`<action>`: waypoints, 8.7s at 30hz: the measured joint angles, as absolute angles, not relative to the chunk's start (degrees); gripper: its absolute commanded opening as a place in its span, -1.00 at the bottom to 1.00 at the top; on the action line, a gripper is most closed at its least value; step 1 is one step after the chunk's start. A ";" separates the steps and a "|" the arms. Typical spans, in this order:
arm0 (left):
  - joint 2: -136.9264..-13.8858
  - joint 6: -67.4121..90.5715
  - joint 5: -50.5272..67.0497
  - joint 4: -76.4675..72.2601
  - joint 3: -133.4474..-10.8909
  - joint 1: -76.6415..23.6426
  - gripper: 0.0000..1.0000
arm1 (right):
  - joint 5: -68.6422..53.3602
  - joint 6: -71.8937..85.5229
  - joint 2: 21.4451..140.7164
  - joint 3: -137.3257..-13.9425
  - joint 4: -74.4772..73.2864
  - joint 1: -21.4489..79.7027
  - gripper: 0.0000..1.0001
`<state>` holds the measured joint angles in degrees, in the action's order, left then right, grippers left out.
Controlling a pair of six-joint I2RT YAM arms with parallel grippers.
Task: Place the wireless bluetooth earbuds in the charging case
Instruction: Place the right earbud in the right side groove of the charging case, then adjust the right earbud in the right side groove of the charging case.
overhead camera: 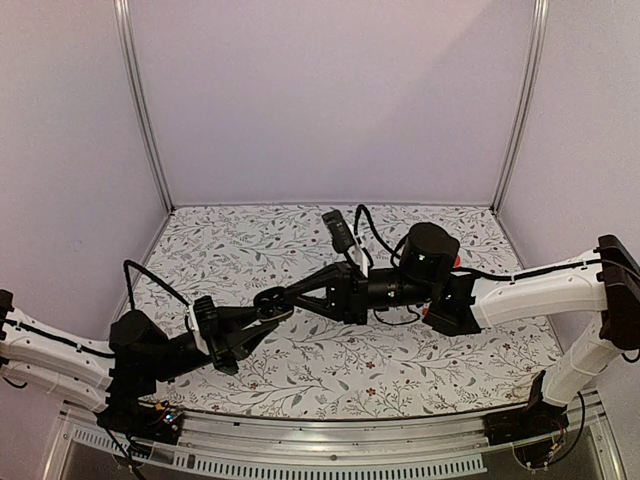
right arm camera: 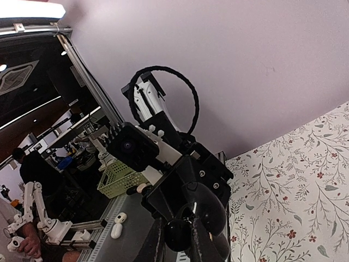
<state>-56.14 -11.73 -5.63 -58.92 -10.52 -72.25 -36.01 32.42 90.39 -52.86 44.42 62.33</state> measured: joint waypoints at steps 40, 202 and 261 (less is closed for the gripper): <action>-57.43 -10.61 -8.97 -58.04 -10.31 -72.18 -1.00 | -32.05 28.01 90.59 -52.88 39.42 62.59 -0.11; -63.29 10.15 9.13 -57.87 -13.34 -60.66 -1.00 | -25.63 20.43 81.65 -54.96 11.64 60.66 -0.73; -66.15 10.11 10.48 -57.78 -14.15 -59.92 -1.00 | -30.52 19.22 85.58 -57.82 13.02 63.11 -0.88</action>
<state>-66.15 10.11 10.48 -57.78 -14.15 -59.92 -30.52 19.22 85.58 -57.82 13.02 63.11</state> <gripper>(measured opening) 0.208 0.053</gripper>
